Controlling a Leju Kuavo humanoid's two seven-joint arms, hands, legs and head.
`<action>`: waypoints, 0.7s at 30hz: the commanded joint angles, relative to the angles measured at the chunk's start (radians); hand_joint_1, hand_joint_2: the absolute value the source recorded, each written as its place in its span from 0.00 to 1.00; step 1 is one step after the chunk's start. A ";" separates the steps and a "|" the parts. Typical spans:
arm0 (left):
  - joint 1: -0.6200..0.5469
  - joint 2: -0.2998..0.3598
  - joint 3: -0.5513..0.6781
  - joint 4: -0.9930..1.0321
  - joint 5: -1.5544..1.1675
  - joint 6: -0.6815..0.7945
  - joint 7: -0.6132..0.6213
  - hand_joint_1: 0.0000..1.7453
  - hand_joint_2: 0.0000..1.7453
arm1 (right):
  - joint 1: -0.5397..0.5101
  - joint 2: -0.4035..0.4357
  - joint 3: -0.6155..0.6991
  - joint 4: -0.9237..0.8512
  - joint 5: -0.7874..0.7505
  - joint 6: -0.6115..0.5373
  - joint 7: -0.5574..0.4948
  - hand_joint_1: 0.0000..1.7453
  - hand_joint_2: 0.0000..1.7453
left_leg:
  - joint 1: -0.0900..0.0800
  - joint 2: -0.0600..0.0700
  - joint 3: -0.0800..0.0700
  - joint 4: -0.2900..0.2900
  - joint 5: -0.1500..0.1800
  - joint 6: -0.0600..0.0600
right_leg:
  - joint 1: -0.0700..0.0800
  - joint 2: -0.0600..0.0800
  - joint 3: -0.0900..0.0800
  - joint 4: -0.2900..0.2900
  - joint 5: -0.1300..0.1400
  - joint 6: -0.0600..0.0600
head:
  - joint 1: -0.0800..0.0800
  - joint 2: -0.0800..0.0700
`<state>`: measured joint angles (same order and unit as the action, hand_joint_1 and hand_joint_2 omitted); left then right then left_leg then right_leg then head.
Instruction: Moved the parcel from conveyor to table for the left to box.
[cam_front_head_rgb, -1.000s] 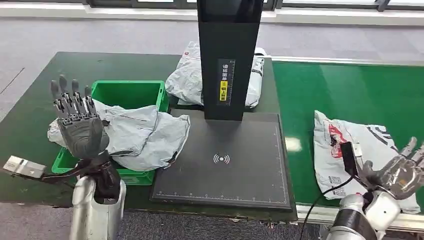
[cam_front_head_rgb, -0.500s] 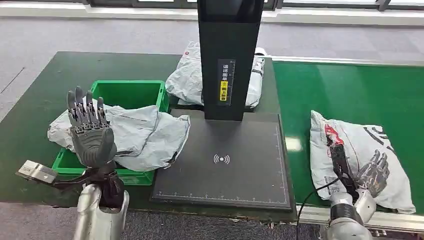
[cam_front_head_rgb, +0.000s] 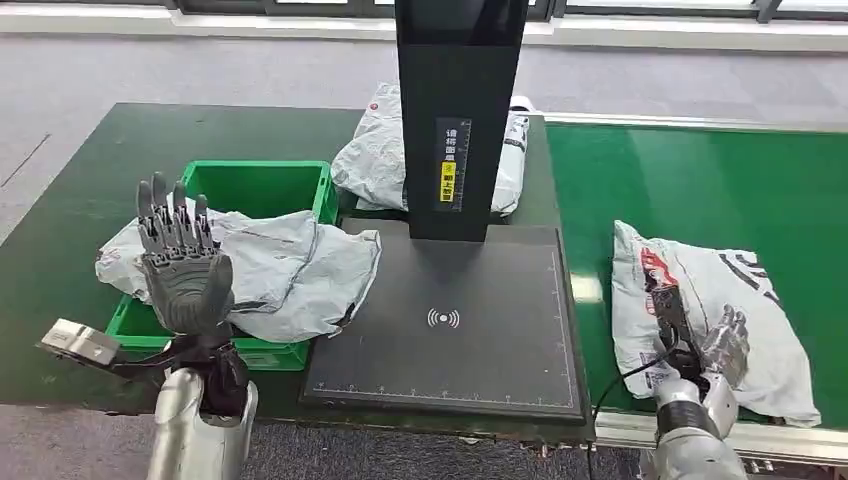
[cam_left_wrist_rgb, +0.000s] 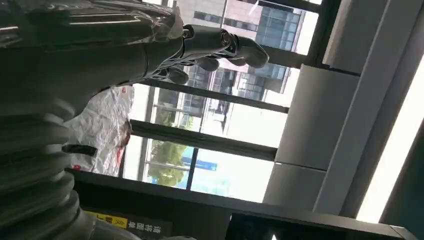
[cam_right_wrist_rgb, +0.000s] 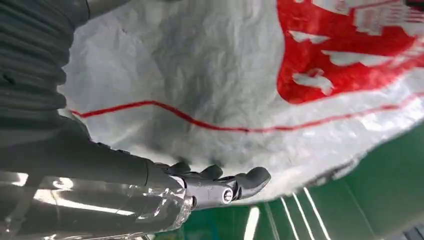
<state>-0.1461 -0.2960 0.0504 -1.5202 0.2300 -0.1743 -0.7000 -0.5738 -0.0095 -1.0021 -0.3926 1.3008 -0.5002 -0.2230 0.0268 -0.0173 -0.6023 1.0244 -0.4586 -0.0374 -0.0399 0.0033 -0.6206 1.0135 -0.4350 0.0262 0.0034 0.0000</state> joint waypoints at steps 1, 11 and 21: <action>0.069 -0.053 -0.006 0.070 -0.034 0.008 0.002 0.00 1.00 | -0.024 -0.023 0.063 0.082 0.037 0.056 0.076 1.00 1.00 | -0.001 0.002 0.003 -0.002 -0.001 0.002 | 0.000 0.001 0.002 -0.001 0.000 -0.002 | 0.000 0.000; 0.087 -0.053 -0.036 0.056 -0.044 0.028 0.002 0.00 1.00 | -0.013 -0.010 0.107 0.062 0.057 0.071 0.073 1.00 1.00 | -0.001 0.003 0.005 -0.002 -0.001 0.002 | 0.000 0.002 0.004 -0.002 0.000 -0.002 | 0.000 0.000; 0.081 -0.053 -0.030 0.053 -0.054 0.041 0.002 0.00 1.00 | -0.016 0.125 0.252 -0.099 -0.016 -0.066 -0.255 1.00 1.00 | -0.001 0.009 0.007 -0.004 -0.002 0.003 | 0.000 0.007 0.004 -0.003 0.001 -0.004 | 0.000 0.000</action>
<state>-0.1461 -0.2953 0.0427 -1.4889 0.1835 -0.1423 -0.7000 -0.5750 -0.0049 -0.9281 -0.3769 1.3542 -0.4838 -0.2791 0.0269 -0.0171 -0.6020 1.0244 -0.4585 -0.0374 -0.0398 0.0040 -0.6204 1.0135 -0.4350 0.0262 0.0038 -0.0004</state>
